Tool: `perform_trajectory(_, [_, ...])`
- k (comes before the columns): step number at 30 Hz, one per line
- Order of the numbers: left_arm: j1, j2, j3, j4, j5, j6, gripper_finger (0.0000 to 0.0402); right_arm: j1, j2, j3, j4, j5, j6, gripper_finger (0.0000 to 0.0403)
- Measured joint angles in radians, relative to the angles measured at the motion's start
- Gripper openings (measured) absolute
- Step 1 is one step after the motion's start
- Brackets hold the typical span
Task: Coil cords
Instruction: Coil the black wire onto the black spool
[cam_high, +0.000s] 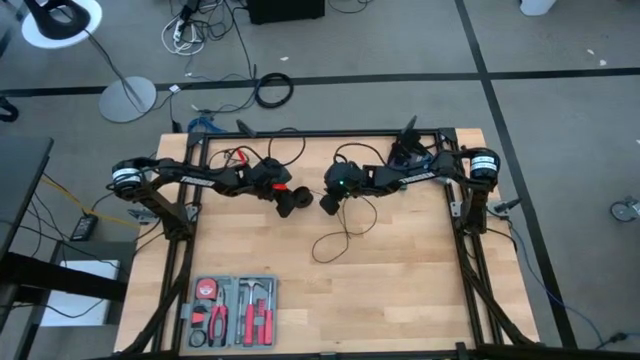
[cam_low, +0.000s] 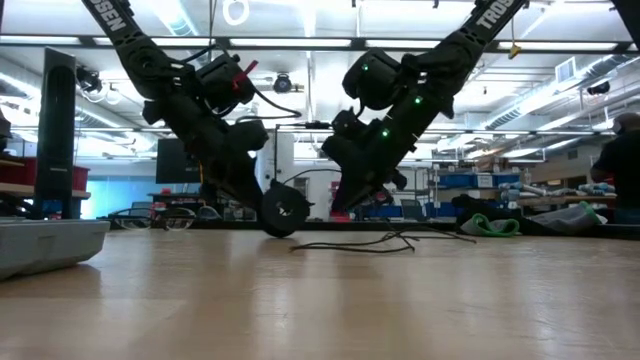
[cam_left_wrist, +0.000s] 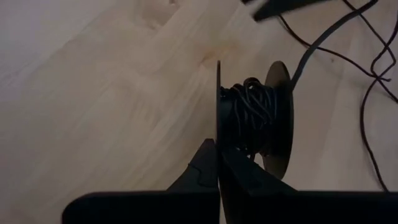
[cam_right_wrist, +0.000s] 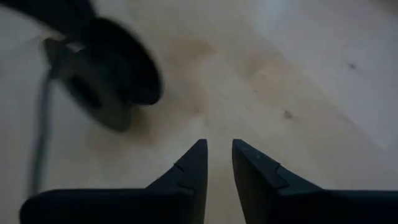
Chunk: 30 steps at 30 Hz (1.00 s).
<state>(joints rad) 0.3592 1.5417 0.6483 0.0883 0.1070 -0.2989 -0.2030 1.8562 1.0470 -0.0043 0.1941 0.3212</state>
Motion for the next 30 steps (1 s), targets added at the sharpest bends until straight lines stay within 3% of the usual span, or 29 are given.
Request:
perform_trajectory(7, [0.000,-0.002,0.002,-0.030,-0.017,0.003,0.0000,0.001,-0.049,-0.002,-0.156,0.041,-0.027,0.0071])
perform_trajectory(14, [0.000,-0.002,0.002,-0.029,-0.021,0.003,0.0000,0.000,-0.229,-0.008,-0.371,0.170,-0.001,0.0055])
perform_trajectory(17, [0.000,-0.002,0.002,-0.029,-0.024,0.003,0.0000,0.027,-0.332,-0.084,-0.357,0.221,0.037,0.0048])
perform_trajectory(20, [0.001,-0.002,0.002,-0.029,-0.026,0.003,0.0000,0.084,-0.445,-0.257,-0.121,0.260,0.084,0.0042])
perform_trajectory(23, [0.001,-0.002,0.002,-0.027,-0.027,0.005,0.0000,0.145,-0.509,-0.507,0.383,0.258,0.118,0.0038])
perform_trajectory(26, [0.001,-0.001,0.002,-0.018,-0.027,0.007,0.0000,0.184,-0.455,-0.703,0.896,0.260,0.200,0.0033])
perform_trajectory(28, [0.001,0.000,0.002,-0.010,-0.028,0.007,0.0000,0.199,-0.386,-0.758,1.079,0.261,0.247,0.0030])
perform_trajectory(30, [0.001,0.000,0.001,-0.010,-0.028,0.007,0.0000,0.212,-0.315,-0.755,1.151,0.255,0.256,0.0028])
